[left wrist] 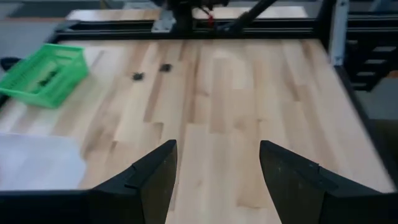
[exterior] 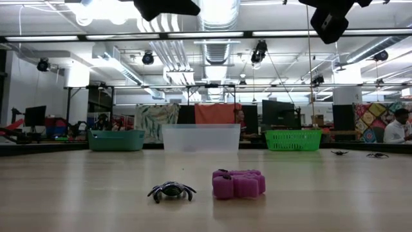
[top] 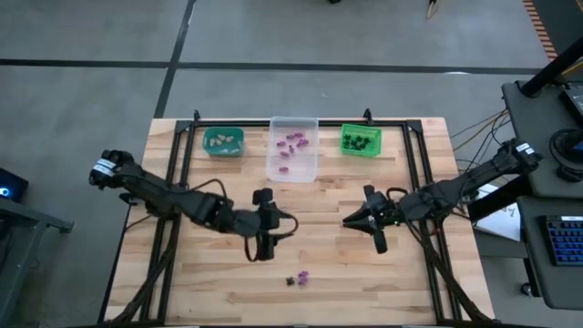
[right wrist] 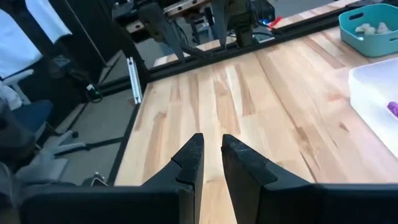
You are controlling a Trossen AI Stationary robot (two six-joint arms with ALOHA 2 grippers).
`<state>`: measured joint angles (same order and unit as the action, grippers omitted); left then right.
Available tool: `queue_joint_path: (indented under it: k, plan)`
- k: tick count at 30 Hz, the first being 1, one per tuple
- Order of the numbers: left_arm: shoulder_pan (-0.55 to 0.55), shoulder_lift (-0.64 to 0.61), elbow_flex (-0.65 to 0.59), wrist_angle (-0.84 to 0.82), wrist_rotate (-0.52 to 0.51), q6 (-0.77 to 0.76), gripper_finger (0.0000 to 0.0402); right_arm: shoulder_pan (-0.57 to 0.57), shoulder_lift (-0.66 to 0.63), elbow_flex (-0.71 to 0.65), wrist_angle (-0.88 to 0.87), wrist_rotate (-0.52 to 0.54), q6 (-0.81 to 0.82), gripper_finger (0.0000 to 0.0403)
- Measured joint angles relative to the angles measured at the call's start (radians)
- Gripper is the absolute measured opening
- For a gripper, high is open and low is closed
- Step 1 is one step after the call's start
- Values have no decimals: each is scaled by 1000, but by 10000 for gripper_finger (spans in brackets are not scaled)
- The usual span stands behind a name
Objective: Sort Halloween decoration
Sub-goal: Put the black spider toy into the green bin
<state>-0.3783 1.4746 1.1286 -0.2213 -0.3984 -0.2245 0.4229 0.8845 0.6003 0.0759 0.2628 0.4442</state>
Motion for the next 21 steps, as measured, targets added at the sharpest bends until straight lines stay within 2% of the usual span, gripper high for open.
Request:
queue_joint_path:
  k: [5,11,15,21]
  plan:
    - [-47,2,0,12,-137,-75,212,10,26,0,14,-8,-22,52]
    - [-51,6,0,-12,-107,-274,212,32,28,0,-11,-30,-35,52]
    - [-54,7,0,-50,-75,-286,212,31,29,0,-27,-63,133,52]
    - [-53,8,0,-85,-58,-212,212,31,47,0,-42,-152,459,52]
